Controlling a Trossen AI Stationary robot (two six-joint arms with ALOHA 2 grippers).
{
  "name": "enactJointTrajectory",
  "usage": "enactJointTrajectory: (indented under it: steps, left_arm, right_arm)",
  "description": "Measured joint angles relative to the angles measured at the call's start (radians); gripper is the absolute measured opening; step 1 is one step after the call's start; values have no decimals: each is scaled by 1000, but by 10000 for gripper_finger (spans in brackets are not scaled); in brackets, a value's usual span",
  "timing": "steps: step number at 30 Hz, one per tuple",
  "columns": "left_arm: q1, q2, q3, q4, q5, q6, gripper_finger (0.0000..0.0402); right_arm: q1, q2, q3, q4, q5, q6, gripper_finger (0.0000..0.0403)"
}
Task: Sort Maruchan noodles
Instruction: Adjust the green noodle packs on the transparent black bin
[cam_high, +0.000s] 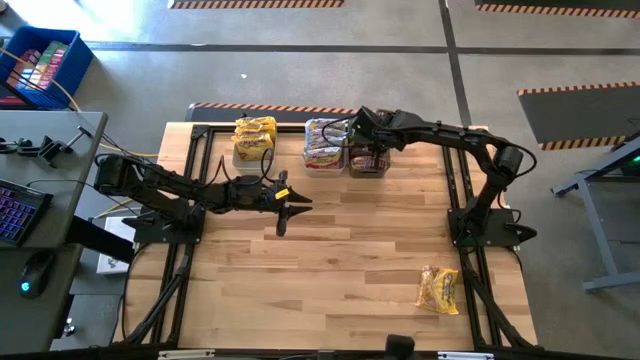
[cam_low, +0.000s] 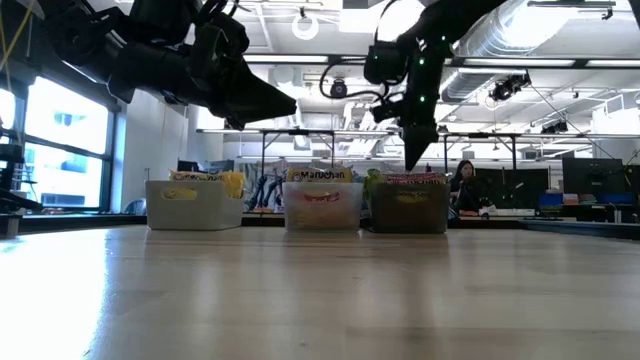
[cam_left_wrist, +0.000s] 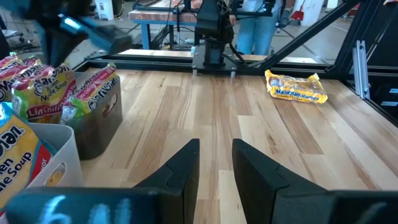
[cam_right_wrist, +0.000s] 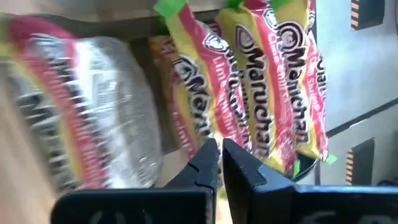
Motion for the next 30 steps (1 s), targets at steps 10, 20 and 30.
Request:
enactJointTrajectory:
  steps: [10,20,30]
  left_arm:
    - [0,0,0,0,0,-1,87]
    - [0,0,0,-12,0,-7,87]
    - [0,0,0,-14,0,-7,87]
  right_arm:
    - [33,-38,0,-190,-177,159,123]
    - [1,4,0,-167,-259,131,163]
    - [-15,47,0,-150,-267,85,91]
